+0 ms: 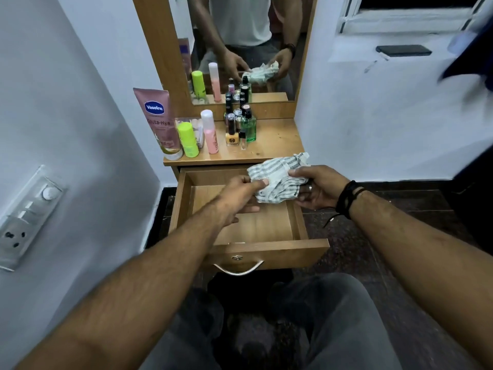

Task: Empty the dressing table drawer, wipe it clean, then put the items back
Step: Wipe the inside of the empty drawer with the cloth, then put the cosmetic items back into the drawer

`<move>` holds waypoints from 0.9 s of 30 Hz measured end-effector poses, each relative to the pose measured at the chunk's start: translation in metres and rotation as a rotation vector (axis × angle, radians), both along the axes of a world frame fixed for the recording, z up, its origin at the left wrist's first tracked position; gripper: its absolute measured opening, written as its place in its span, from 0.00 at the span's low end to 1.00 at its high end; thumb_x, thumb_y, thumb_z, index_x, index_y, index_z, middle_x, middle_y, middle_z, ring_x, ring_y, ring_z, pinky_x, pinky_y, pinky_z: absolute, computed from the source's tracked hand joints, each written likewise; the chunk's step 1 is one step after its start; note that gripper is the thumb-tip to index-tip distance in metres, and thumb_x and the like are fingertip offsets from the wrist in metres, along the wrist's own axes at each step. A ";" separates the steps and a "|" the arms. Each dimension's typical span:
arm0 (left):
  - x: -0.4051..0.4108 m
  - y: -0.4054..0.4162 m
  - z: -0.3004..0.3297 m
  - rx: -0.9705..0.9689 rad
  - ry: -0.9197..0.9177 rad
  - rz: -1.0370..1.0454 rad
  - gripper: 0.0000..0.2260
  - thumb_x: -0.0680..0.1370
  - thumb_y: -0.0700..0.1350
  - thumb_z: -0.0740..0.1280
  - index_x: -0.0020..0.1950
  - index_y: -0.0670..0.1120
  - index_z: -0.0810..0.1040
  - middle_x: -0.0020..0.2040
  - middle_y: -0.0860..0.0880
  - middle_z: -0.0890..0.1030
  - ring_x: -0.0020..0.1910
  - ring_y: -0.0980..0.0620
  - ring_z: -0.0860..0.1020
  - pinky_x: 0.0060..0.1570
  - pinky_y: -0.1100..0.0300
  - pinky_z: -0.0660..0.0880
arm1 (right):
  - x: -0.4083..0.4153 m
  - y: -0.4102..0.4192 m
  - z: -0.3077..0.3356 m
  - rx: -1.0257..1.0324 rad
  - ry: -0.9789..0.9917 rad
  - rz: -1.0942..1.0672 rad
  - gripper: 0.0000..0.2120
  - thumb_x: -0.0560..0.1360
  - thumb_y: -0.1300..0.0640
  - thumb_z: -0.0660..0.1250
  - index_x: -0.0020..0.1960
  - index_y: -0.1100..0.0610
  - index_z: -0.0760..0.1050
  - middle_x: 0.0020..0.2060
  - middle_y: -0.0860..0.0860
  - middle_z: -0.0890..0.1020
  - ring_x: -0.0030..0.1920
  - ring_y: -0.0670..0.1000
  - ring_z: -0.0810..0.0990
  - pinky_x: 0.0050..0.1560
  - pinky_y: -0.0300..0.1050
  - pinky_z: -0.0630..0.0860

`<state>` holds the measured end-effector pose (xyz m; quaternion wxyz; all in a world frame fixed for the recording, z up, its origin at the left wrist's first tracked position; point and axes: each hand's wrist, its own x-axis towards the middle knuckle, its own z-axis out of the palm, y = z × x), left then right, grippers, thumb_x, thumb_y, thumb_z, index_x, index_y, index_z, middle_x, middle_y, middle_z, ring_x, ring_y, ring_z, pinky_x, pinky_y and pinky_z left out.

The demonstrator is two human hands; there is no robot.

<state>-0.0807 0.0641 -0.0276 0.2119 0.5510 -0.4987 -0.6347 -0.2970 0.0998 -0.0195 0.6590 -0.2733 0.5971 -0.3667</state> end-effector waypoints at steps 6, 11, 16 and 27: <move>-0.050 -0.020 0.015 -0.218 -0.175 -0.071 0.10 0.81 0.49 0.68 0.60 0.47 0.79 0.41 0.51 0.83 0.36 0.54 0.82 0.32 0.58 0.82 | -0.023 -0.026 -0.001 0.026 0.089 -0.184 0.09 0.73 0.55 0.73 0.49 0.57 0.77 0.32 0.55 0.79 0.30 0.52 0.74 0.42 0.47 0.77; -0.073 -0.065 0.053 -0.531 -0.433 -0.050 0.18 0.81 0.54 0.67 0.65 0.42 0.75 0.50 0.48 0.82 0.43 0.48 0.82 0.40 0.55 0.82 | -0.032 -0.079 0.027 -0.043 0.019 -0.277 0.07 0.77 0.53 0.70 0.47 0.55 0.76 0.35 0.52 0.81 0.37 0.51 0.79 0.46 0.48 0.80; -0.082 -0.072 0.041 -0.774 -0.748 -0.204 0.26 0.81 0.58 0.63 0.74 0.45 0.67 0.68 0.43 0.71 0.62 0.43 0.76 0.57 0.47 0.78 | -0.028 -0.113 0.029 -0.142 0.681 -0.206 0.29 0.75 0.44 0.70 0.70 0.54 0.66 0.59 0.53 0.75 0.58 0.55 0.76 0.58 0.57 0.78; -0.088 -0.097 0.002 -0.732 -0.884 -0.407 0.22 0.80 0.54 0.62 0.72 0.47 0.68 0.70 0.45 0.68 0.65 0.42 0.73 0.59 0.38 0.77 | -0.020 -0.131 -0.017 -0.434 1.200 0.054 0.16 0.78 0.52 0.66 0.65 0.54 0.77 0.69 0.55 0.68 0.66 0.57 0.74 0.69 0.47 0.68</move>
